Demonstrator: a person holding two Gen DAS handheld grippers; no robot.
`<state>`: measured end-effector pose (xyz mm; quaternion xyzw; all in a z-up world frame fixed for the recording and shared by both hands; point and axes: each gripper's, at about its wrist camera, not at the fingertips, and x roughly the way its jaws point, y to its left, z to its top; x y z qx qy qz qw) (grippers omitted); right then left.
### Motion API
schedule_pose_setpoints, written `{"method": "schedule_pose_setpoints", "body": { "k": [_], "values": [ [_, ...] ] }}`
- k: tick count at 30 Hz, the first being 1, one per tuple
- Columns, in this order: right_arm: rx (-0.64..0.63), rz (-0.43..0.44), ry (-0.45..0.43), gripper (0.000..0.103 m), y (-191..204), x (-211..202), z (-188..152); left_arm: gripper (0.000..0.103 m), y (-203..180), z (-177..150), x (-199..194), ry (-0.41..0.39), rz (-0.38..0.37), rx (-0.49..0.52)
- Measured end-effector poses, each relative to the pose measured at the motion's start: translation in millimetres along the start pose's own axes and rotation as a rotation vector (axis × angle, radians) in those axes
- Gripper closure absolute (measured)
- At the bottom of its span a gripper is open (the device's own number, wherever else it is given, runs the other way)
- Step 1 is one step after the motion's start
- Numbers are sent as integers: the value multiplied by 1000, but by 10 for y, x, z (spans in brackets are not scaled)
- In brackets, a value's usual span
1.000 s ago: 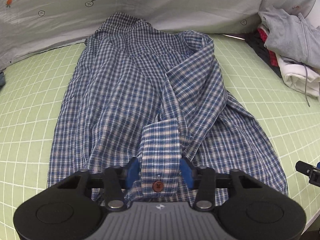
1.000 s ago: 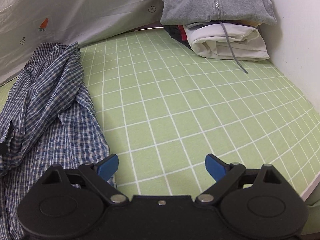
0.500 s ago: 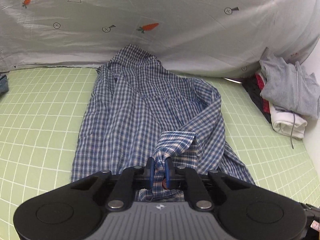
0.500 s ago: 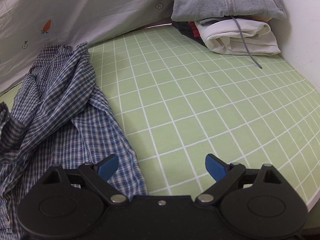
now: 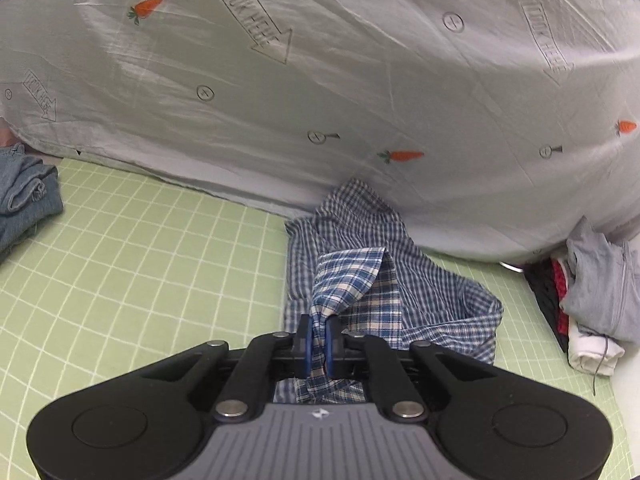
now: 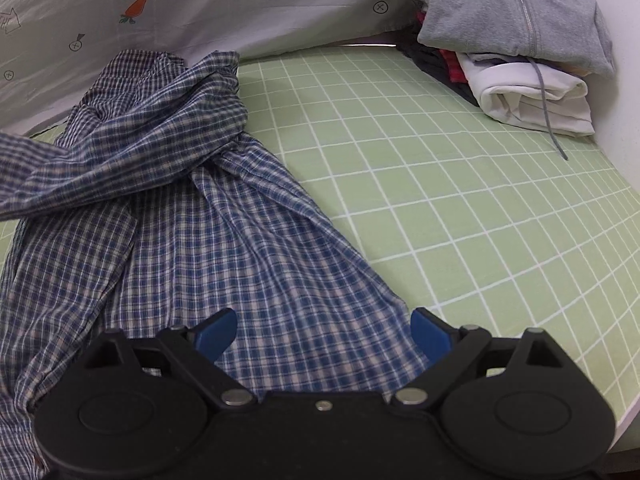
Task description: Fold clothes
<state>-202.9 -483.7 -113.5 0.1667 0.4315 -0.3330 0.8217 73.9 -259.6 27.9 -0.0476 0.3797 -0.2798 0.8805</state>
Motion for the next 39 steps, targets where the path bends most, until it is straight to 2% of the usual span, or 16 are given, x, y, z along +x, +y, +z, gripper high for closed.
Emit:
{"method": "schedule_pose_setpoints", "body": {
  "k": [7,10,13,16,18,20,24,31,39],
  "values": [
    [-58,-98,-7,9,445,-4,83,97,733,655,199,-109,-32,-148],
    [-60,-141,-12,9,589,-16,130,97,1038,830,372,-127,40,-158],
    [-58,-164,-6,9,711,-20,167,94,1353,847,619,-60,125,-182],
    [-70,-177,-2,9,803,-38,158,82,1523,728,738,-4,189,-198],
    [-92,-183,0,9,856,-62,132,51,1544,623,760,33,210,-201],
    [-114,-187,3,9,876,-81,111,36,1512,512,723,45,227,-204],
    [-135,-173,-8,9,885,-125,80,25,1325,261,566,87,237,-182],
    [-136,-107,-60,9,783,-225,39,19,794,-258,204,151,223,-146],
    [-123,5,-111,9,382,-448,-216,18,61,-950,-300,183,211,-70]
  ]
}}
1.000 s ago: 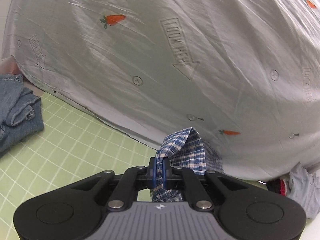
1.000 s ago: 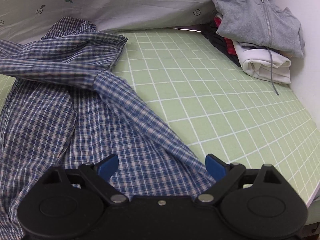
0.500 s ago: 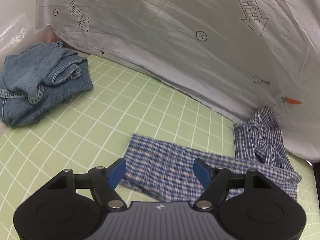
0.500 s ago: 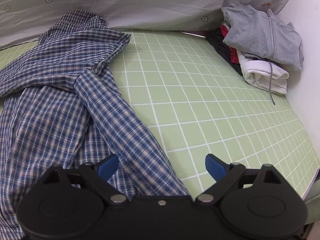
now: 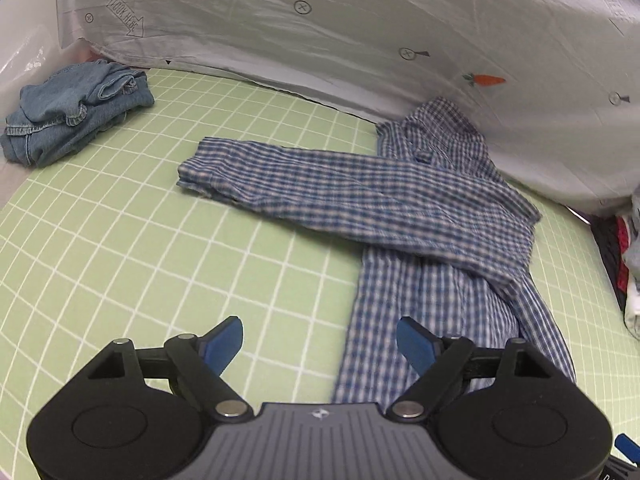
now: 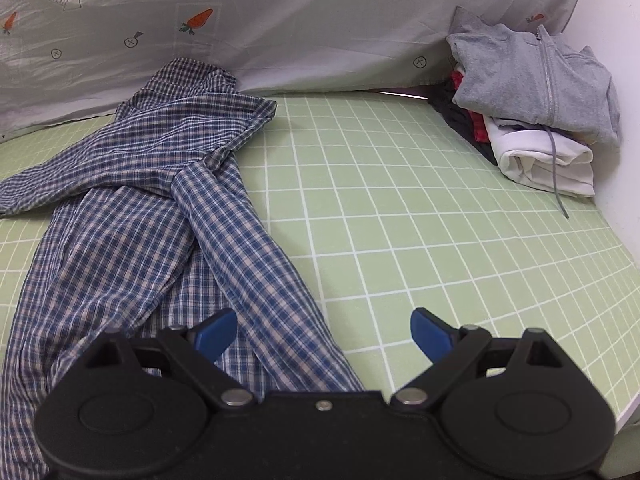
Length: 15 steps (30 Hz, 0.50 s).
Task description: Fold clothes
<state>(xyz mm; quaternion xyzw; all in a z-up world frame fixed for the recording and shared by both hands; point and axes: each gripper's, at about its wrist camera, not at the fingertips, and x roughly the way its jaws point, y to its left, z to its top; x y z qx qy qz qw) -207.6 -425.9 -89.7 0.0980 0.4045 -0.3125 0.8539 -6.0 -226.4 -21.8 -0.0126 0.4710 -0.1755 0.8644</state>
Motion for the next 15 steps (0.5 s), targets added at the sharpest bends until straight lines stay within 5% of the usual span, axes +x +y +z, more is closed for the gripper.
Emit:
{"method": "schedule_pose_setpoints", "body": {
  "k": [15],
  "values": [
    [-70,118,38,18,-580,-191,-623,16,-444,-1209,-532,36,60,19]
  ]
}}
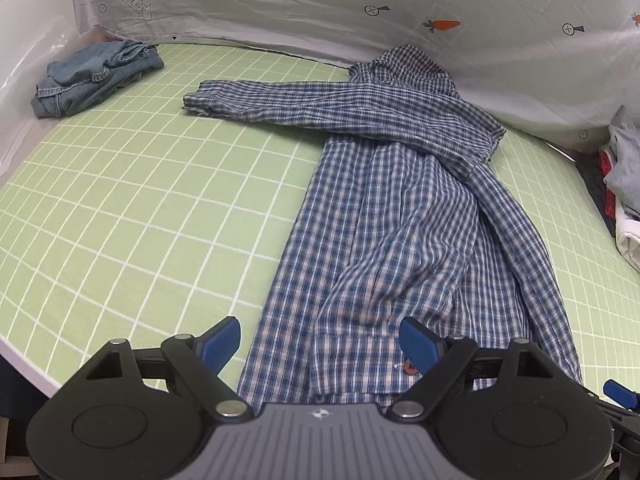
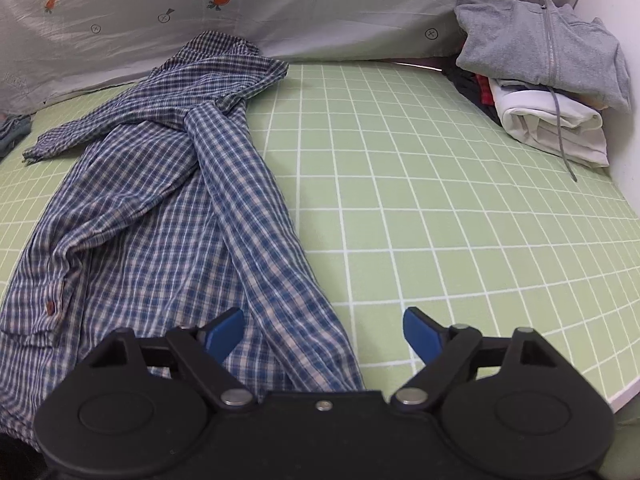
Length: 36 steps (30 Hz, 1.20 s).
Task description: Fold clothes
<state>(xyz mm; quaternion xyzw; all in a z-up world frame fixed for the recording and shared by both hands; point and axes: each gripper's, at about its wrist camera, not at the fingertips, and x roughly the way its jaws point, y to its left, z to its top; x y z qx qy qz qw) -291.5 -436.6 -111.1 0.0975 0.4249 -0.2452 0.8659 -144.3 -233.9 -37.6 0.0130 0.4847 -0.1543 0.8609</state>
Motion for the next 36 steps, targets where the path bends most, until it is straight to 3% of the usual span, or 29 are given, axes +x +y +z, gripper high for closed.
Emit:
{"method": "schedule_pose_setpoints", "body": {
  "k": [2,5,8,10,11,16,23,30,36],
  "values": [
    [-25,10,17,23,-5,12,-62,16,26,-57,-5,9,6,-10],
    [-64,3,45,43,34,34,-157,16,76,-73,-4,14,4,-7],
    [-68,-3,46,67,83,13,-201,16,132,-56,0,17,-3,3],
    [-45,-1,26,92,121,-40,-205,16,186,-6,-9,18,-10,28],
    [-33,-4,16,97,150,-75,-201,16,217,19,-16,18,-14,40],
    [12,-6,-52,100,412,-326,-219,16,531,110,-80,14,-40,67],
    [95,61,-122,100,849,-637,-215,16,1009,254,-80,27,-62,69],
    [169,144,-107,100,1416,-574,-302,16,1402,313,-106,22,-63,123],
    [215,186,-26,98,1788,-245,-378,16,1798,305,-157,30,-2,129]
  ]
}}
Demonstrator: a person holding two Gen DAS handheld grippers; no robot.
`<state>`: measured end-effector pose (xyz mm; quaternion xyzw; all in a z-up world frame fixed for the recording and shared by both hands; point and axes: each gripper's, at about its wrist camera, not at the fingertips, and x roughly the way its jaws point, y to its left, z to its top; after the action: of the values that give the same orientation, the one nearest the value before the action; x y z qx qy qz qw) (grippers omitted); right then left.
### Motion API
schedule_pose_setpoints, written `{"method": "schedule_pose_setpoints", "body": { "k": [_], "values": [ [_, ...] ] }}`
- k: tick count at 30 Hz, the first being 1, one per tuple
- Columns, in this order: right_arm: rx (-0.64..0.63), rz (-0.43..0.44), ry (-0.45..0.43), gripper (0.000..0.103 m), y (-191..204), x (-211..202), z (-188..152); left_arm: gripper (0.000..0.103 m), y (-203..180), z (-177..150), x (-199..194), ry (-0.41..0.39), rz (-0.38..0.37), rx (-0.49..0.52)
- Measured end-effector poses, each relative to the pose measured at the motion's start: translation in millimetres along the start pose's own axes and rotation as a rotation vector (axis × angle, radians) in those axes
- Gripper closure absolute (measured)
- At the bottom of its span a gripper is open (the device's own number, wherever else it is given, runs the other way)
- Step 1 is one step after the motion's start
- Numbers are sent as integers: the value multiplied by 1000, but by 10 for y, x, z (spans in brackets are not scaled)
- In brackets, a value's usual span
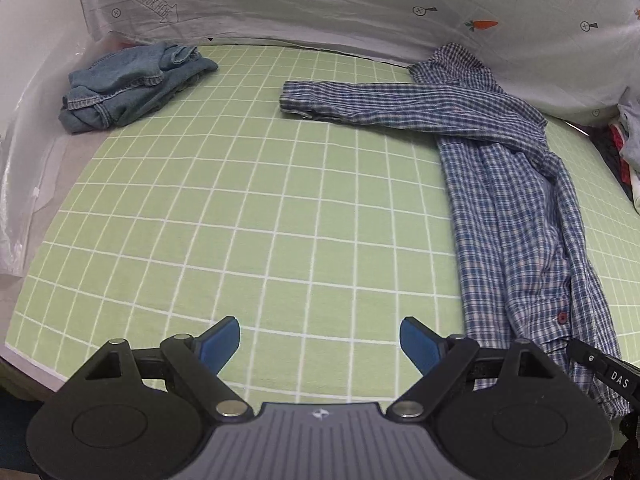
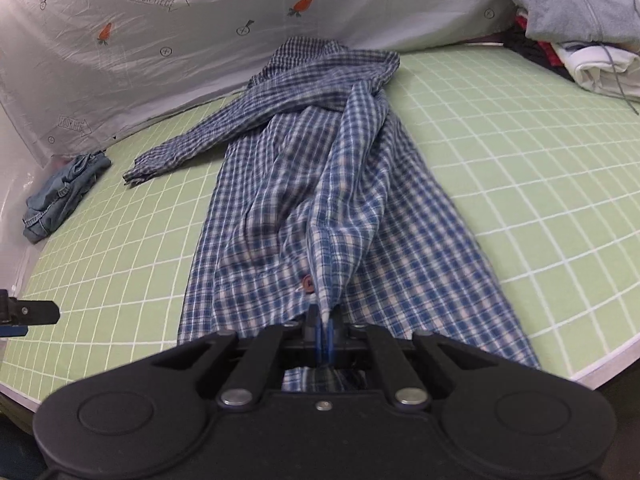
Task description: Fold clothes
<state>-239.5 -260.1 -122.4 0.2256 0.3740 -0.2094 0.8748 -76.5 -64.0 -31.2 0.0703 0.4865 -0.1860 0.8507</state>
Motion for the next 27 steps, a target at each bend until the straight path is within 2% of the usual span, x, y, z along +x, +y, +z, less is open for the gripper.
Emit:
{"method": "schedule_pose_setpoints", "body": {
  "k": [5,9,10,12,16,20,27],
  "values": [
    [33,-12,58,86,53,219,-51,16,146,4,33,15,18,-28],
    [29,21,81,63,92,216,-17,16,159,20,78,24,11,-51],
    [19,29,84,61,107,197,0,16,131,43,96,25,4,-57],
    [-5,39,68,57,115,114,68,16,59,94,130,23,-9,-65],
    [-13,52,0,41,10,-82,271,15,-138,200,209,17,-34,-79],
    [-21,3,-34,39,-249,-103,498,15,-359,303,277,11,-48,-104],
    [-19,-55,-36,39,-770,-32,949,15,-616,594,393,-17,-6,-202]
  ]
}}
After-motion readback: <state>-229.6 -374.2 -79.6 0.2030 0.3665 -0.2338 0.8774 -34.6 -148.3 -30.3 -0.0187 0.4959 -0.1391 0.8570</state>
